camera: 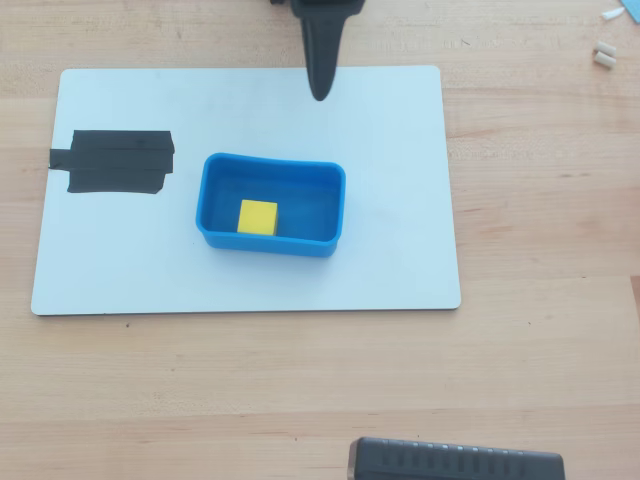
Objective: Pick up yellow cube and drop it in the blue rectangular bin
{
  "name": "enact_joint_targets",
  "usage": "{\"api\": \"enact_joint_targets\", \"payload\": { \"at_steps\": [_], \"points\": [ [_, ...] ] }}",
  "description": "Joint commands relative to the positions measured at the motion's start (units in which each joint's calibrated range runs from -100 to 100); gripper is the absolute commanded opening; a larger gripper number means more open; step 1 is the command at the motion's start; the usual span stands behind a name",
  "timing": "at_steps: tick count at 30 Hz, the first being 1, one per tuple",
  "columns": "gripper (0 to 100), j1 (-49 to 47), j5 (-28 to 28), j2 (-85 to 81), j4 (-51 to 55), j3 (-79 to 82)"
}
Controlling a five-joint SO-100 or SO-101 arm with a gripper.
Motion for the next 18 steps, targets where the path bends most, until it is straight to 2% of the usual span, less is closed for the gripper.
{"api": "enact_joint_targets", "payload": {
  "at_steps": [1,7,11,18],
  "points": [
    [0,3.6,0.1,-2.1,-0.8,3.6],
    [0,4.0,0.2,-2.1,-5.9,14.6],
    [0,2.6,0.2,-9.1,-7.0,21.3],
    [0,2.4,0.2,-12.7,-5.0,22.4]
  ]
}}
